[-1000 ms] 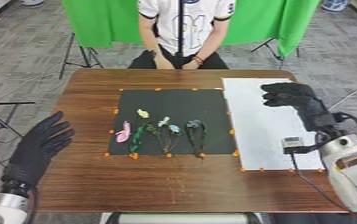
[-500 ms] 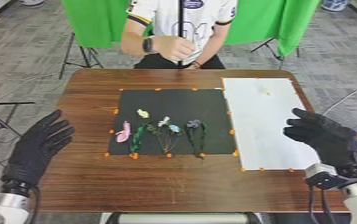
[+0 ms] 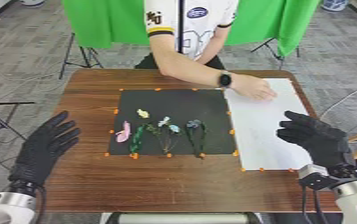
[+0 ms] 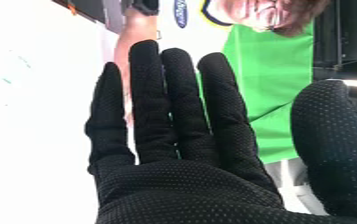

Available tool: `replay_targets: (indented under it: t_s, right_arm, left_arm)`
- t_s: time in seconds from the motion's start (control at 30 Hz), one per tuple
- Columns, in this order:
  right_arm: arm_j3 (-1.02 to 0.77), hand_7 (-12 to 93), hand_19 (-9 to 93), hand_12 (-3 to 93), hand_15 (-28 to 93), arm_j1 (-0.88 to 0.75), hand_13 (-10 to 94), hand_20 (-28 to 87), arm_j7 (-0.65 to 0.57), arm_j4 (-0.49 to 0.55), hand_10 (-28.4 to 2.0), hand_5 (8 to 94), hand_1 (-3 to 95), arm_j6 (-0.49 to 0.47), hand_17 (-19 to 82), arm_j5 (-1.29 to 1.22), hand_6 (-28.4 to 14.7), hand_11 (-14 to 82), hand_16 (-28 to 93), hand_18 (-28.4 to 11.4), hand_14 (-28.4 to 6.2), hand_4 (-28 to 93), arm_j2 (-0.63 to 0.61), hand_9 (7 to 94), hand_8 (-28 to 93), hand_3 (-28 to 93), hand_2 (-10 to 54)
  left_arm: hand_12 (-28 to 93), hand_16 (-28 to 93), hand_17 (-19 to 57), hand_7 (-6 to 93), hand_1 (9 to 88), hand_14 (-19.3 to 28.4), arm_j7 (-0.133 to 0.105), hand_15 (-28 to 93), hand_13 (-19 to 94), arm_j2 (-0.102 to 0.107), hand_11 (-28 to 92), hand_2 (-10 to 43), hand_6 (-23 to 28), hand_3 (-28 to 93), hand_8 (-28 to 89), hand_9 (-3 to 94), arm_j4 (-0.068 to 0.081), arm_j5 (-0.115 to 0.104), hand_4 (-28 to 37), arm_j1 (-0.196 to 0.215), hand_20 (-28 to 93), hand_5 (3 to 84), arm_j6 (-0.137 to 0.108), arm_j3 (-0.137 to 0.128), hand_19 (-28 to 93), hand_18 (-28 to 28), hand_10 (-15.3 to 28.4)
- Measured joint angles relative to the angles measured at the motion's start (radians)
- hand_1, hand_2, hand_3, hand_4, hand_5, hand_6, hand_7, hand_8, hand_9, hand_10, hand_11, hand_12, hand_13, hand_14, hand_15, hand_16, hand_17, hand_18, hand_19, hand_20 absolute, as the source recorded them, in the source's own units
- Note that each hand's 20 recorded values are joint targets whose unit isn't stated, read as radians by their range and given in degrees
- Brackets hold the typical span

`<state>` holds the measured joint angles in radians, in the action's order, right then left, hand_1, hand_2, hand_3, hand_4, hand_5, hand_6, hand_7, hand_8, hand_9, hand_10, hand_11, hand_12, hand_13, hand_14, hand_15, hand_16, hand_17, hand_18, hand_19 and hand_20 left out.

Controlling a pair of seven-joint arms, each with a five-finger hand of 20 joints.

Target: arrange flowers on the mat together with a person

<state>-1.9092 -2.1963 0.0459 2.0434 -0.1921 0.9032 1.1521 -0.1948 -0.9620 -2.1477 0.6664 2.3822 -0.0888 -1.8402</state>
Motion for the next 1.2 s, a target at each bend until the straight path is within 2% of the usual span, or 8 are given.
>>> replay_targets:
  t_s: [0.13,0.33,0.53,0.73,1.2]
  right_arm:
    - [0.003,18,54,24.3,41,0.004,42,32,-0.006,0.000,-15.5,51.4,10.9,-0.005,13,0.005,-3.6,17.8,23,-21.2,-13.8,-20,0.002,51.2,-10,90,11.5]
    - [0.007,18,54,24.3,41,0.005,42,32,-0.010,-0.001,-15.6,51.6,11.0,-0.009,13,0.008,-3.6,18.0,23,-21.1,-13.7,-20,0.009,51.4,-10,90,11.6]
    - [0.033,18,54,24.2,41,0.034,42,32,-0.007,-0.016,-15.6,51.7,11.1,-0.009,13,0.016,-3.6,18.0,23,-21.1,-13.7,-21,0.013,51.4,-10,90,11.7]
    - [0.047,18,54,24.2,41,0.059,42,32,-0.009,-0.019,-15.6,51.7,11.2,-0.008,13,0.020,-3.6,18.0,23,-21.1,-13.7,-20,0.019,51.4,-10,90,11.9]
    - [0.057,18,54,24.1,41,0.076,42,32,-0.010,-0.023,-15.7,51.6,11.3,-0.001,13,0.026,-3.6,17.9,22,-21.1,-13.7,-21,0.019,51.1,-10,90,11.7]
  left_arm:
    - [18,1,-7.9,20.1,26.2,14.5,0.006,32,22,0.003,22,0.0,2.4,70,-9,26.2,0.002,0.001,-17.7,-0.014,8,29.0,0.003,0.001,47,21.4,11.6]
    - [18,1,-7.9,20.2,26.1,14.5,0.011,32,22,0.002,22,-0.1,2.4,70,-9,26.2,0.001,0.001,-17.7,-0.008,8,29.0,0.003,0.000,47,21.3,11.6]
    - [18,1,-7.9,20.1,26.1,14.5,0.016,32,22,0.004,22,0.0,2.5,70,-10,26.2,0.003,0.001,-17.6,-0.018,8,29.1,0.005,0.003,47,21.3,11.6]
    - [18,1,-8.0,20.1,26.2,14.5,0.016,32,22,0.003,22,0.0,2.5,70,-9,26.2,0.000,0.001,-17.7,-0.004,8,29.1,0.005,0.000,47,21.4,11.7]
    - [18,1,-7.9,20.3,26.1,14.6,0.015,32,22,0.004,22,-0.1,2.4,70,-10,26.3,-0.001,0.001,-17.7,0.001,8,29.1,0.003,-0.005,47,21.3,11.8]
